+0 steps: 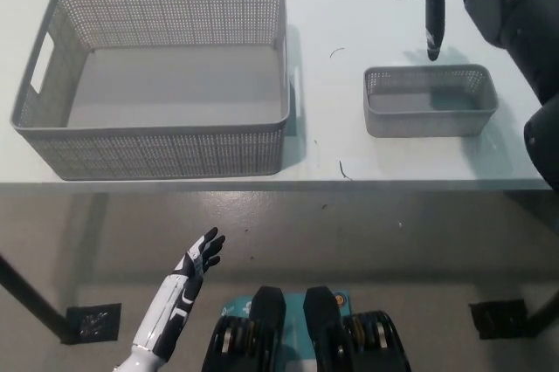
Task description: Use the right hand to pick up a small rectangular container and put it into a bigger container on the left side
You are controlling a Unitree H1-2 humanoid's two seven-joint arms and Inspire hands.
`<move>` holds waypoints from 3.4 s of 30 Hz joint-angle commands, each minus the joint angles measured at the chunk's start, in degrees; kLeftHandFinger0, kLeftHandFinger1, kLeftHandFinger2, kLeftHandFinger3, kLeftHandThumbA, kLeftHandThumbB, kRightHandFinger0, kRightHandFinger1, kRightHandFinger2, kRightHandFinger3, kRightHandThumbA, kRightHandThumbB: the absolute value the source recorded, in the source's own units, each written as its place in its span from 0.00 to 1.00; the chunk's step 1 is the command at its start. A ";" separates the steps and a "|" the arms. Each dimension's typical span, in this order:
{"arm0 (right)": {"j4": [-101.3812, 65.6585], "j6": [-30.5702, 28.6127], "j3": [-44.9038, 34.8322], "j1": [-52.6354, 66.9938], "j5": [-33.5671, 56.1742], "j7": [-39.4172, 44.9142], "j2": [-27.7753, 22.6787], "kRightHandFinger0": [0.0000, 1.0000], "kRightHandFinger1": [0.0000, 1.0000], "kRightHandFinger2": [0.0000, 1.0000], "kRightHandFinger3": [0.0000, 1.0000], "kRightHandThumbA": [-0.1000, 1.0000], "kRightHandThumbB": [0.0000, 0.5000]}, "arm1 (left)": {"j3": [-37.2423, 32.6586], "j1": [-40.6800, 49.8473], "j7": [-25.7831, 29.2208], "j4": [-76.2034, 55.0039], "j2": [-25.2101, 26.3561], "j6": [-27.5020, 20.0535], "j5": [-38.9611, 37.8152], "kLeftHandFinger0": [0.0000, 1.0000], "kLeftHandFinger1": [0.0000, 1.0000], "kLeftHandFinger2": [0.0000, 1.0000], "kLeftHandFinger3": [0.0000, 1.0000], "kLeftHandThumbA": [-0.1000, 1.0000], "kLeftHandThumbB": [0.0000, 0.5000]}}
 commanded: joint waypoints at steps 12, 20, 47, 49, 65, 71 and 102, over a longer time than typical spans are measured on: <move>1.23 3.79 -3.90 1.99 -1.07 -3.30 0.47 1.00 1.00 1.00 1.00 1.00 0.90 | -0.07 -0.35 -0.30 -1.79 0.69 -2.26 0.48 1.00 1.00 1.00 1.00 1.00 0.71; 1.04 1.77 -4.90 6.24 -3.00 -8.29 0.32 1.00 1.00 1.00 1.00 1.00 0.90 | 0.06 -0.52 -0.21 -1.81 0.27 -2.26 0.22 1.00 1.00 1.00 1.00 1.00 0.69; 0.61 -1.77 -12.22 15.15 -2.39 -40.53 -0.73 0.47 0.52 0.67 1.00 0.09 0.43 | -0.03 -1.13 -0.03 -1.70 0.44 -2.26 1.12 1.00 1.00 1.00 1.00 1.00 0.71; 0.39 -3.77 -13.47 14.65 -1.28 -42.32 -1.28 0.14 0.23 0.40 1.00 0.00 0.41 | 0.01 -1.18 0.01 -1.70 0.42 -2.26 1.37 1.00 1.00 1.00 1.00 1.00 0.71; -2.33 -11.22 -15.76 2.62 -0.93 -48.39 -4.08 0.08 0.51 0.93 0.79 0.00 0.35 | 0.13 -1.35 0.04 -1.61 0.59 -2.26 1.49 1.00 1.00 1.00 1.00 1.00 0.71; -4.71 -14.28 -19.69 -3.46 0.75 -47.84 -4.86 0.01 0.50 0.90 0.96 0.00 0.38 | 0.02 -1.39 -0.01 -1.62 0.72 -2.26 1.75 1.00 1.00 1.00 1.00 1.00 0.70; -0.37 -10.71 -18.89 -9.31 -1.82 -47.03 19.45 0.00 0.24 0.61 0.45 0.00 0.59 | -0.91 -1.13 -0.45 -2.15 -0.05 -0.71 3.33 1.00 1.00 1.00 1.00 1.00 0.72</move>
